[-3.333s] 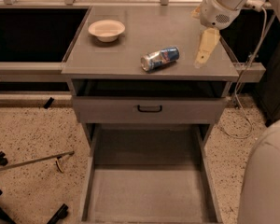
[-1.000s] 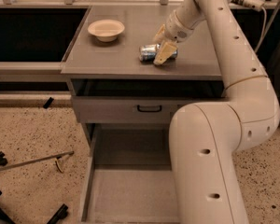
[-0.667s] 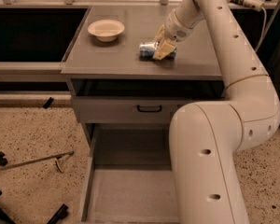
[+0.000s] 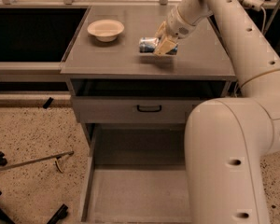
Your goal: Place redbull can into middle drawer
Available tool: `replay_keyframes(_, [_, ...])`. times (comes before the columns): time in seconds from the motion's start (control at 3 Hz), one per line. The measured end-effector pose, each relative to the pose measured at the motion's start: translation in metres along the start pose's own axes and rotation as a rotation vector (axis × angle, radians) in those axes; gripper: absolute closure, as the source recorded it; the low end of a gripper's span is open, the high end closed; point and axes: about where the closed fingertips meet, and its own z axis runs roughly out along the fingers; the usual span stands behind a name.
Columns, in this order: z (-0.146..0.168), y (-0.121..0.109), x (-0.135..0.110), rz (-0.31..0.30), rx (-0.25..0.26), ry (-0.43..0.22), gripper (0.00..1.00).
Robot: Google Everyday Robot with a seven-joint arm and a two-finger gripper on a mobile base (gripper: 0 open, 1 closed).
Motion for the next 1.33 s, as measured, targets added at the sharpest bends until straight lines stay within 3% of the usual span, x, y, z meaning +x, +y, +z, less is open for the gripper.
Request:
replay_keyframes(0.33, [-0.042,0.010,-0.031,-0.057,0.081,-0.075,1.00])
replay_keyframes(0.67, [-0.042,0.026,-0.065,-0.089,0.075,-0.125,1.00])
replay_keyframes(1.0, [-0.041,0.027,-0.066,-0.090,0.073,-0.126,1.00])
replay_keyframes(1.33, [-0.054,0.056,-0.071,-0.054,0.032,-0.140,1.00])
